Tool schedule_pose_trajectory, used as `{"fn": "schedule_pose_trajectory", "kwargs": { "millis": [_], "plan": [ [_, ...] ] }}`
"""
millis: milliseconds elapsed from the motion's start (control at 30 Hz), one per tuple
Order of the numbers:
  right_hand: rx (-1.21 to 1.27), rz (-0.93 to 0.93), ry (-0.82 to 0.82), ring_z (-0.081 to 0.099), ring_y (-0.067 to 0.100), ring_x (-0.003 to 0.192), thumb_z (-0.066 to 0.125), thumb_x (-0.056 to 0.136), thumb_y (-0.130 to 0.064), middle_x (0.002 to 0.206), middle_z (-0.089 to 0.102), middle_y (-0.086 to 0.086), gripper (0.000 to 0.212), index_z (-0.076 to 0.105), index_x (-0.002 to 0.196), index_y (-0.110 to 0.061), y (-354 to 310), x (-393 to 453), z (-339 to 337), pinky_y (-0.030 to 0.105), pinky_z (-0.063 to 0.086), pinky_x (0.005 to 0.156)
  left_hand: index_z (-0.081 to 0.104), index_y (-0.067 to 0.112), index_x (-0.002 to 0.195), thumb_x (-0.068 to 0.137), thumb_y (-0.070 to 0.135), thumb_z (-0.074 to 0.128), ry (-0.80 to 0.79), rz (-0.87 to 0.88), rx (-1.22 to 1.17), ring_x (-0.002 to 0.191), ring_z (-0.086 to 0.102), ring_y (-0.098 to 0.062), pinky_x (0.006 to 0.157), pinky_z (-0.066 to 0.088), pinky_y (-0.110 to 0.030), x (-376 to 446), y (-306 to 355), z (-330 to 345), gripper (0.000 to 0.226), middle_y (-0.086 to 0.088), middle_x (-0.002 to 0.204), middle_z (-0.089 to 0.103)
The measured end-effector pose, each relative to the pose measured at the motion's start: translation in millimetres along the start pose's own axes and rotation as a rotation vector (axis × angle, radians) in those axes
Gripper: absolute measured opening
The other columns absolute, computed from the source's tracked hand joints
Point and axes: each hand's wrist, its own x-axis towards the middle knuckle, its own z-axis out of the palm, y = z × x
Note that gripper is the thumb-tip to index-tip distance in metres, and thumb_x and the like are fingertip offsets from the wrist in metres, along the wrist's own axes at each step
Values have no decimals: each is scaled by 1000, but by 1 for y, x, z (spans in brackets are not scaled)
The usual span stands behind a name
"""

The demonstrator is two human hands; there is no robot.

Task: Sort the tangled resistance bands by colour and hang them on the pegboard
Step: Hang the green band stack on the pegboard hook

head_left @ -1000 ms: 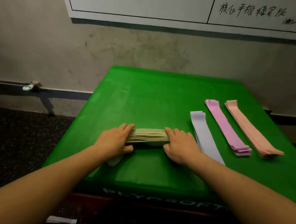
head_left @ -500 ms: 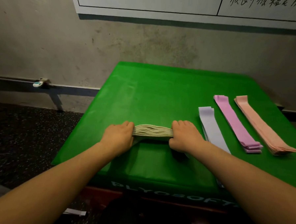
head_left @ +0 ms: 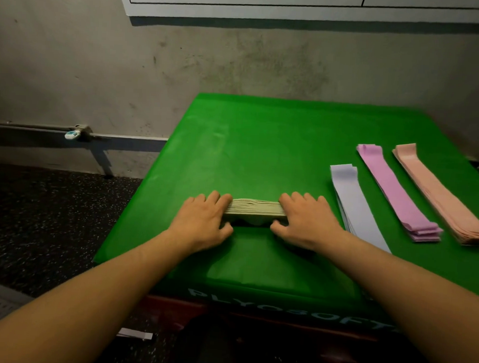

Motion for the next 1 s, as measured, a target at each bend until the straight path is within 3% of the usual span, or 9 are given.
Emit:
{"fn": "schedule_pose_trajectory", "kwargs": {
  "millis": [133, 333, 467, 567, 700, 800, 1000],
  "plan": [
    [-30, -80, -91, 52, 22, 92, 47, 88, -50, 108, 53, 3, 40, 37, 118, -26, 7, -1, -3, 42, 49, 86, 36, 25, 134, 93, 38, 47, -104, 18, -63, 103, 58, -30, 85, 48, -40, 3, -6, -10, 45, -7, 121, 53],
    [77, -57, -122, 62, 30, 98, 46, 94, -34, 112, 58, 7, 41, 37, 134, -35, 20, -10, -15, 38, 51, 78, 43, 31, 129, 88, 34, 55, -145, -47, -162, 99, 63, -33, 80, 53, -39, -5, -2, -26, 43, -6, 119, 62],
    [175, -14, -46, 63, 24, 87, 51, 91, -32, 105, 65, 1, 23, 48, 113, -25, 15, -22, -22, 35, 53, 72, 50, 27, 124, 86, 30, 57, -73, -98, -205, 101, 63, -34, 84, 52, -38, -28, 8, -39, 39, -7, 119, 62],
    [260, -71, -1, 58, 21, 80, 52, 92, -33, 100, 65, 0, 12, 49, 102, -25, 3, -28, -32, 31, 46, 68, 50, 28, 122, 87, 33, 59, 9, -140, -230, 95, 64, -36, 83, 52, -42, -57, 6, -54, 36, -2, 121, 53],
    [382, -152, 146, 63, 26, 91, 53, 90, -35, 105, 65, 1, 21, 56, 108, -26, -25, -38, -53, 36, 51, 76, 50, 29, 122, 88, 35, 61, 157, -230, -258, 92, 64, -31, 81, 53, -44, -107, 1, -80, 36, 4, 123, 48],
    [438, -229, 210, 62, 25, 97, 56, 88, -34, 110, 62, -1, 30, 59, 117, -25, -55, -43, -76, 36, 51, 83, 49, 31, 117, 87, 37, 61, 252, -310, -231, 87, 64, -32, 72, 51, -42, -147, -7, -102, 33, 7, 121, 47],
    [515, -413, 353, 64, 27, 96, 63, 82, -31, 108, 66, 0, 30, 64, 112, -25, -146, -48, -135, 36, 52, 79, 45, 32, 103, 86, 38, 61, 379, -480, -147, 79, 60, -26, 67, 52, -44, -246, -37, -153, 24, 10, 105, 46]
  ]
}}
